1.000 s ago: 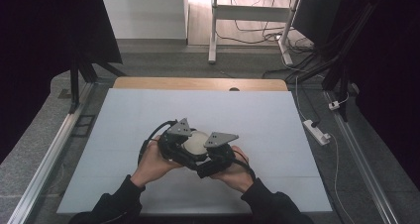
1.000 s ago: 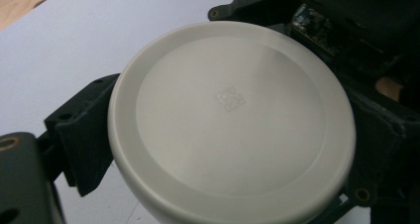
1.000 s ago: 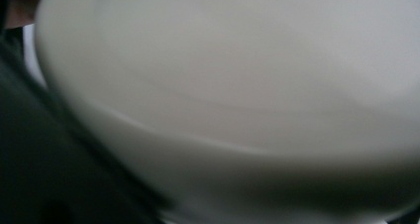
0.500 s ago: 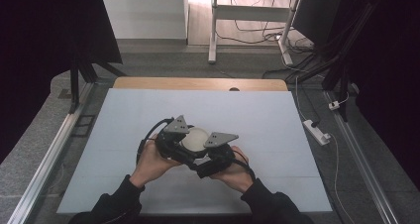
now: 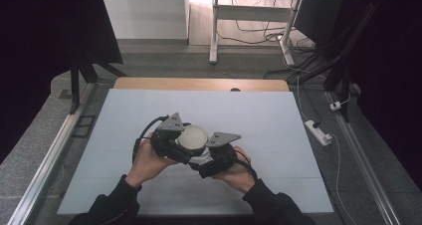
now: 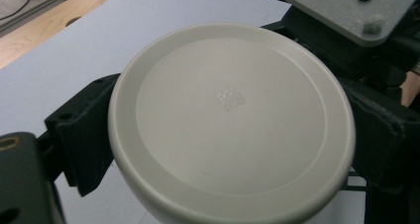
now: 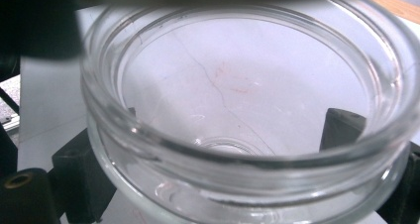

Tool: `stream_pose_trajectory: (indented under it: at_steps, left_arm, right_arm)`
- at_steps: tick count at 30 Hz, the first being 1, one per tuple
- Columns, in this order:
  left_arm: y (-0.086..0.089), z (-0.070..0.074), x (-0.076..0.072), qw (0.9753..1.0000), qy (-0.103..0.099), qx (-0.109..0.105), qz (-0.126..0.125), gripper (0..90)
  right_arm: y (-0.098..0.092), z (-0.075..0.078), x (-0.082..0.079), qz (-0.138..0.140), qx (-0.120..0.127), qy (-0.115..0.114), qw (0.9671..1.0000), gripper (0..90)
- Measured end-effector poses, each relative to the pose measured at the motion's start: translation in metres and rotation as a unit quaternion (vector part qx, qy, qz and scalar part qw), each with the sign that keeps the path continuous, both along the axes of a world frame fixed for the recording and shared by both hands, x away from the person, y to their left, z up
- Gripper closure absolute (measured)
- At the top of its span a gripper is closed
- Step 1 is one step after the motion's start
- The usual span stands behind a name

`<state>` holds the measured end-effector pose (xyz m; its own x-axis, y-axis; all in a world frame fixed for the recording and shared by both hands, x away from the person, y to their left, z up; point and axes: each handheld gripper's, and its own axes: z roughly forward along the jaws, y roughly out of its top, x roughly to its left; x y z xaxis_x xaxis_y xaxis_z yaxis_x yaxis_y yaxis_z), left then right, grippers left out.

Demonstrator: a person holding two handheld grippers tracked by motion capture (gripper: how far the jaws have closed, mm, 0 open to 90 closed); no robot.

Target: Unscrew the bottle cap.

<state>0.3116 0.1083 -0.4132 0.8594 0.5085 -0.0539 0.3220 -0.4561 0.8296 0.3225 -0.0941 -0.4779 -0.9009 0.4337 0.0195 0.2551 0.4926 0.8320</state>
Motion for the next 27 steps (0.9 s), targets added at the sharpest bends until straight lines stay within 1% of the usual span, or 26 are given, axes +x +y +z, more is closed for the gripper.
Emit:
stream_pose_trajectory:
  at_steps: [4, 10, 14, 18, 21, 27]
  left_arm:
    - [0.005, 0.002, -0.002, 1.0000, -0.006, 0.004, 0.001, 7.8]
    - [0.013, 0.003, -0.007, 1.0000, -0.006, -0.004, -0.001, 7.8]
    - [0.017, 0.002, -0.010, 0.9999, -0.002, -0.009, -0.006, 7.8]
    - [0.021, 0.000, -0.014, 0.9999, -0.005, -0.009, -0.008, 7.8]
    - [0.024, 0.000, -0.018, 0.9998, -0.004, -0.014, -0.011, 7.8]
    - [0.025, -0.004, -0.026, 0.9997, -0.005, -0.013, -0.019, 7.8]
  right_arm:
    - [-0.001, 0.000, 0.001, -0.002, 0.001, 0.000, 1.0000, 6.8]
    - [-0.006, 0.002, 0.004, -0.007, 0.003, -0.003, 1.0000, 6.8]
    - [-0.008, 0.002, 0.005, -0.010, 0.004, -0.004, 0.9999, 6.8]
    - [-0.010, 0.004, 0.007, -0.014, 0.006, -0.006, 0.9999, 6.8]
    - [-0.013, 0.005, 0.009, -0.020, 0.008, -0.008, 0.9997, 6.8]
    - [-0.017, 0.007, 0.011, -0.025, 0.010, -0.011, 0.9996, 6.8]
